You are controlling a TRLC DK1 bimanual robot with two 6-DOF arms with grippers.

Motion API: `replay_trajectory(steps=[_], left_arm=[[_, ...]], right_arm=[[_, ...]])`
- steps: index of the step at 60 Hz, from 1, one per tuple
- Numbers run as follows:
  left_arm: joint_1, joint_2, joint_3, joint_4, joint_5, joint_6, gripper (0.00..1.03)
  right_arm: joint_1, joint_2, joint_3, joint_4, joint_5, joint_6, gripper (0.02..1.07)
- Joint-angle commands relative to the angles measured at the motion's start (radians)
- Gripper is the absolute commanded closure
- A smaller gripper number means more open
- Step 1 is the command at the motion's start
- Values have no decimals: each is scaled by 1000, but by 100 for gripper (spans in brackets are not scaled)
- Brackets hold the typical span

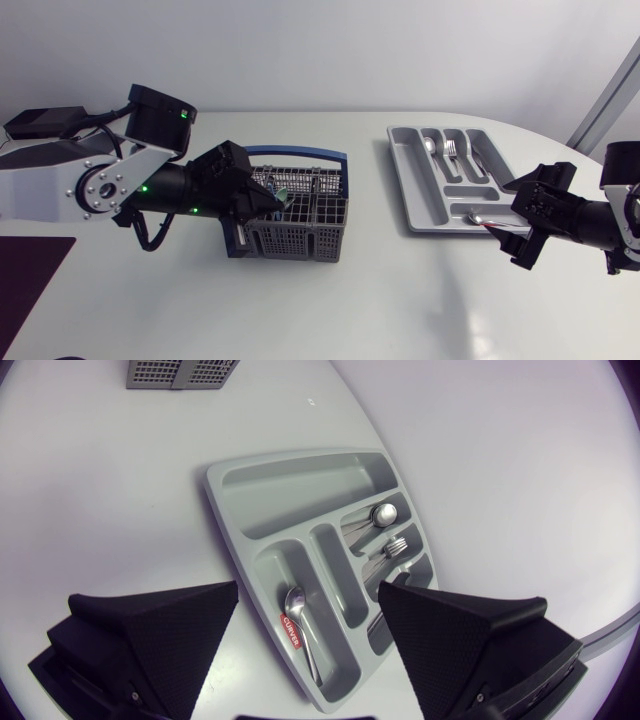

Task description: Unload the cutlery basket into the drawer organizer.

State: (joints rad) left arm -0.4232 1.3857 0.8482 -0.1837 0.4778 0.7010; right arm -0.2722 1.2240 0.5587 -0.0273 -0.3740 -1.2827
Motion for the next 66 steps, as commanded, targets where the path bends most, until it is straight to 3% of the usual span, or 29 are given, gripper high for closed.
replay_trajectory(steps=[1,41,52,66], left_arm=[[1,-16,32,-26,24,8,100],[40,-172,301,-384,99,-5,100],[52,-163,413,-433,136,-120,100],[31,-128,479,-418,174,-340,100]], right_arm=[[10,-4,-20,-20,-5,14,6],[172,-333,24,-309,3,149,6],[337,-485,107,-465,3,318,6],[556,-521,210,-514,14,582,7]])
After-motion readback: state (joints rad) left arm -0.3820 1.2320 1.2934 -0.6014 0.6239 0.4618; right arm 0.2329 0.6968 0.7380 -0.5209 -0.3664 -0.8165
